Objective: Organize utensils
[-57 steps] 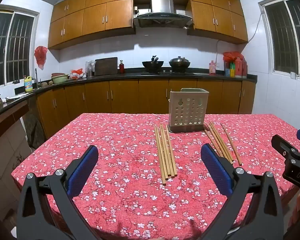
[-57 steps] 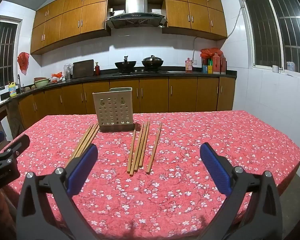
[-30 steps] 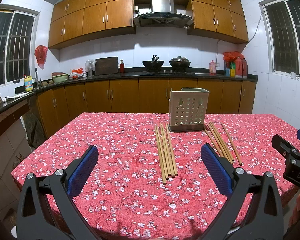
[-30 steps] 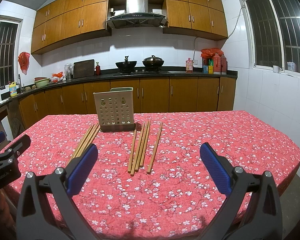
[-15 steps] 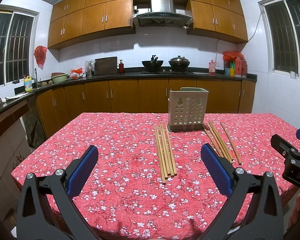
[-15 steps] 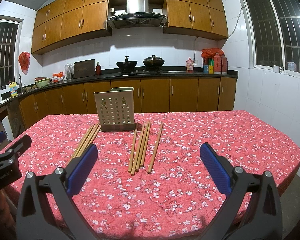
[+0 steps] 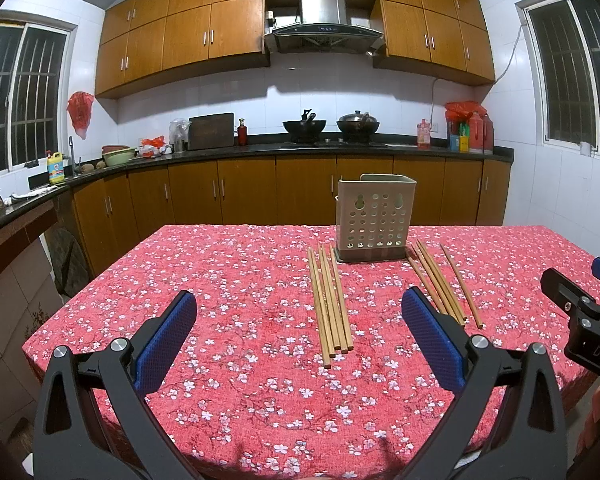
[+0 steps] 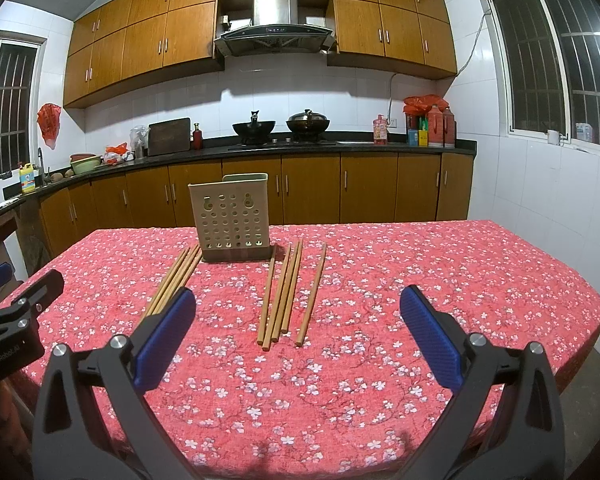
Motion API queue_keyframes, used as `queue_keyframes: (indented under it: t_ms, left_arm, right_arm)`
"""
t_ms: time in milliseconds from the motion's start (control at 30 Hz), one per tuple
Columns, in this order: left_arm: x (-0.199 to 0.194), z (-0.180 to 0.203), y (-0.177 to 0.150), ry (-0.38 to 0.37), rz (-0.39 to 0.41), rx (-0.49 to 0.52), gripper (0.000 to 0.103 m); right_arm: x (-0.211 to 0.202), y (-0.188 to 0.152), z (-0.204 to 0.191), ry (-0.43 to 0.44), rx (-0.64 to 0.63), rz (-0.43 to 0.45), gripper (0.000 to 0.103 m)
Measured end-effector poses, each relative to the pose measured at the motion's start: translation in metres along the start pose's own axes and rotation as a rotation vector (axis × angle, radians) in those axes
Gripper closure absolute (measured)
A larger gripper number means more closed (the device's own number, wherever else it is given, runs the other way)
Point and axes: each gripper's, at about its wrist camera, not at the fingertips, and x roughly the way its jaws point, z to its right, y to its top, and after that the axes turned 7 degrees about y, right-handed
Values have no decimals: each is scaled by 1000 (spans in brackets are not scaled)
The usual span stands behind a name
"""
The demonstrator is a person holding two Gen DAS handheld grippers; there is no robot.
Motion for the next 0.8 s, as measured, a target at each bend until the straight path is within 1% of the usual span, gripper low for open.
queue_keyframes:
  t_ms: [800]
  left_arm:
    - [-1, -1, -1, 0, -1, 1, 2]
  right_arm:
    - [0, -2, 0, 0, 1, 1, 4]
